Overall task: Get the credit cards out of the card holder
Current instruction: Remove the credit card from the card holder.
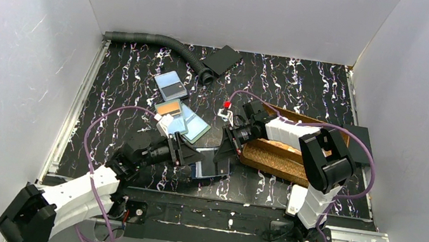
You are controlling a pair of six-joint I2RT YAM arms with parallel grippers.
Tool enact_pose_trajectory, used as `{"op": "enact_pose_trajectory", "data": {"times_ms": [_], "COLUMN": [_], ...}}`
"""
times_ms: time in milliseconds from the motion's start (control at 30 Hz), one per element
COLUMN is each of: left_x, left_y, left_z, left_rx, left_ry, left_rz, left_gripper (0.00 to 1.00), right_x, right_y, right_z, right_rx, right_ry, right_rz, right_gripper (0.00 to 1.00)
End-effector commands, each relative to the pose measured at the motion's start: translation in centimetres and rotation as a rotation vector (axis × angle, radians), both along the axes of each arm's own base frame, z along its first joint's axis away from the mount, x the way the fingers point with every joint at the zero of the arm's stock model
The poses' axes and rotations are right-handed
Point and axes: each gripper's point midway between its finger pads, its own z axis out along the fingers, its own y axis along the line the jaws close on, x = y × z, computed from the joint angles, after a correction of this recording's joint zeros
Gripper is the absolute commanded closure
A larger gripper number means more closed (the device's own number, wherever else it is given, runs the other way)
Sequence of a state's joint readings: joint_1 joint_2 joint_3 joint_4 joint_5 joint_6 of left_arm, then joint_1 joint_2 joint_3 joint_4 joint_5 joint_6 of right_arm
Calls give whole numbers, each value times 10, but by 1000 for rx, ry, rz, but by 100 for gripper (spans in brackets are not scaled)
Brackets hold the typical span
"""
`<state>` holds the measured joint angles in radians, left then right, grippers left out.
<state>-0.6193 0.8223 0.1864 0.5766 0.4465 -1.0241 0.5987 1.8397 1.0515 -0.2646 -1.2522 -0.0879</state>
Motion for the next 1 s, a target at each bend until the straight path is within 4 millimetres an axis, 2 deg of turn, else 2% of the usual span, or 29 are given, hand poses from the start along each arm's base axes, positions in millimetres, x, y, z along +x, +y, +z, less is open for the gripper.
{"op": "enact_pose_trajectory", "data": {"times_ms": [0,233,433,733,967], "left_x": [2,7,12,8,9], "left_y": [-10,-12,-4,1,-6], "left_z": [30,-2,-23,-31,-31], "left_rx": [-54,15,63,85,99], "left_ry": [-82,-1,15,-5,2], "left_rz": [-22,2,58,57,15], "left_gripper": [39,41,40,38,41], "right_x": [3,1,1,-1,-4], "right_y": [5,5,4,4,3], "right_z": [15,18,21,23,29], "right_rx": [56,65,75,82,117], "right_ry": [-16,-18,-25,-18,-3], "right_rz": [29,34,37,43,64], "right_gripper": [99,99,99,99,99]}}
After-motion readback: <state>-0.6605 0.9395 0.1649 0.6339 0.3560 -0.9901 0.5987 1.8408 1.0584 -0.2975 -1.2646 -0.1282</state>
